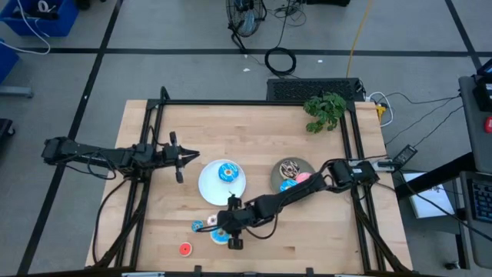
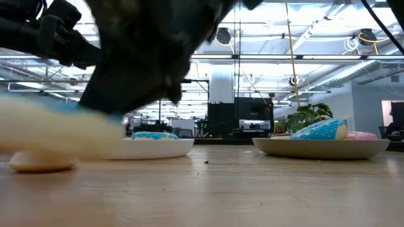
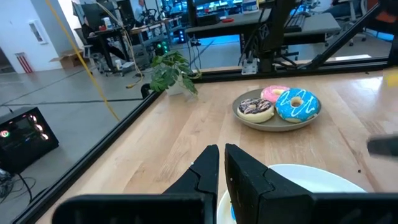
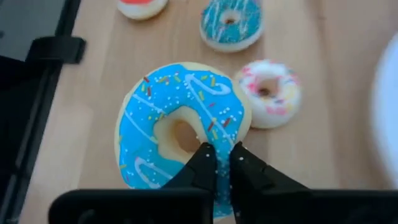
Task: Pick & Place donuts
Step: Put the large light blue donut on the white plate
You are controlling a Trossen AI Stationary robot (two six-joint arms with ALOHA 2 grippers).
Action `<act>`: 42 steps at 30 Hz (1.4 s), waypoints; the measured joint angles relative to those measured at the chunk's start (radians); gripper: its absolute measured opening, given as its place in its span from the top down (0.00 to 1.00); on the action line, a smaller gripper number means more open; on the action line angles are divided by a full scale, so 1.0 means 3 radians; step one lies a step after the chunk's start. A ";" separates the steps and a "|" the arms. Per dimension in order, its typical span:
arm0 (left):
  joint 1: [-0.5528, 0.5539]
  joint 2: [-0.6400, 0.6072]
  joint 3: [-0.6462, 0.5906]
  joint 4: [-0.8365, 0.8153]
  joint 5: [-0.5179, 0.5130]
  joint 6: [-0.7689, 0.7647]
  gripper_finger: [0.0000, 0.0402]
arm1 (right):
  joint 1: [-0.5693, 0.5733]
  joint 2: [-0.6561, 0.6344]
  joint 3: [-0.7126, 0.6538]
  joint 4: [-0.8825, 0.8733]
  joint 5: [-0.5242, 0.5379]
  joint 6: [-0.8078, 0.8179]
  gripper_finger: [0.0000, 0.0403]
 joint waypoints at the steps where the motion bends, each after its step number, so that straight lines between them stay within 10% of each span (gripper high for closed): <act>1: -0.0001 0.0000 0.0000 0.0001 -0.0001 -0.0001 0.91 | 0.0001 -0.0050 0.0000 -0.0033 0.0033 -0.0030 0.97; 14: 0.0000 0.0001 0.0000 -0.0048 0.0004 -0.0084 0.91 | -0.0271 -0.0902 0.0011 -0.1050 0.0640 -0.0291 0.98; 29: -0.0001 0.0001 0.0000 -0.0078 -0.0004 -0.0032 0.91 | -0.0903 -0.0444 0.0010 -0.1304 -0.0161 -0.0469 0.98; 42: 0.0000 0.0001 0.0000 -0.0054 -0.0003 0.0029 0.91 | -0.0936 -0.0328 0.0008 -0.1146 -0.0162 -0.0576 0.98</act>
